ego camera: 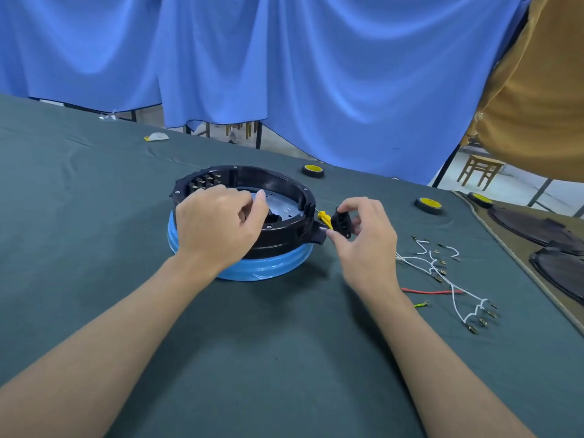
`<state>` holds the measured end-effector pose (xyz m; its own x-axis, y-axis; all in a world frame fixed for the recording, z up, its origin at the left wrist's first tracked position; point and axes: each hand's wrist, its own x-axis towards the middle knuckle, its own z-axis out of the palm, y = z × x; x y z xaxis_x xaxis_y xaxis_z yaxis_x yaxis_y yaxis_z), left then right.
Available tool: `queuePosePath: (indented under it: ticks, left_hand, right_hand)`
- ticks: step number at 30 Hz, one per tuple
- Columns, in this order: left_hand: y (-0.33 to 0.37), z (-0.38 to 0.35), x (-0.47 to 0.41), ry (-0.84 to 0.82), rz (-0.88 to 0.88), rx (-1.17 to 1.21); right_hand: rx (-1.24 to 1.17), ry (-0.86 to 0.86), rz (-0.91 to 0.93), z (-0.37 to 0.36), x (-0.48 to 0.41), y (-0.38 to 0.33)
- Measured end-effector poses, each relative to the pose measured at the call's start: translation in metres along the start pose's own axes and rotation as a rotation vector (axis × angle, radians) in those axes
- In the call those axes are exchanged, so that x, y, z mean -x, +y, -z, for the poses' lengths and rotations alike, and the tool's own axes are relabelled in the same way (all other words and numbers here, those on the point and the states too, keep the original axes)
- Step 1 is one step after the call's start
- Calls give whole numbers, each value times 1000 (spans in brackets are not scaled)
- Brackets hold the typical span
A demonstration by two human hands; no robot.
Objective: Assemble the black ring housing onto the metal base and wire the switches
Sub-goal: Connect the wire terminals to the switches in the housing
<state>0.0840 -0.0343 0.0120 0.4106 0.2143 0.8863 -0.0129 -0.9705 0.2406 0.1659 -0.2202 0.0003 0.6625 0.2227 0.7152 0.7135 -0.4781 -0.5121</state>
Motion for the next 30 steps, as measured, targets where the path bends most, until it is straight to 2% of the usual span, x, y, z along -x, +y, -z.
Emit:
queuePosePath:
  ticks: [4, 11, 15, 20, 24, 27, 30]
  left_hand:
    - [9, -7, 2, 66, -133, -19]
    - [15, -17, 11, -58, -297, -211]
    - [12, -18, 12, -102, -365, -258]
    - [14, -15, 13, -80, -347, -192]
    - [16, -12, 16, -59, -347, -169]
    - [17, -12, 17, -59, -339, -163]
    - [18, -11, 17, -59, -328, -154]
  right_hand:
    - [79, 28, 114, -1, 1, -3]
    - [25, 25, 77, 2, 0, -7]
    - [-45, 16, -74, 3, -1, -13]
    - [-128, -114, -248, 3, -1, -16]
    - [-298, -137, -424, 4, -4, -18]
    - [-621, -70, -613, 6, -10, -21]
    - [-894, -22, -707, 9, -16, -24]
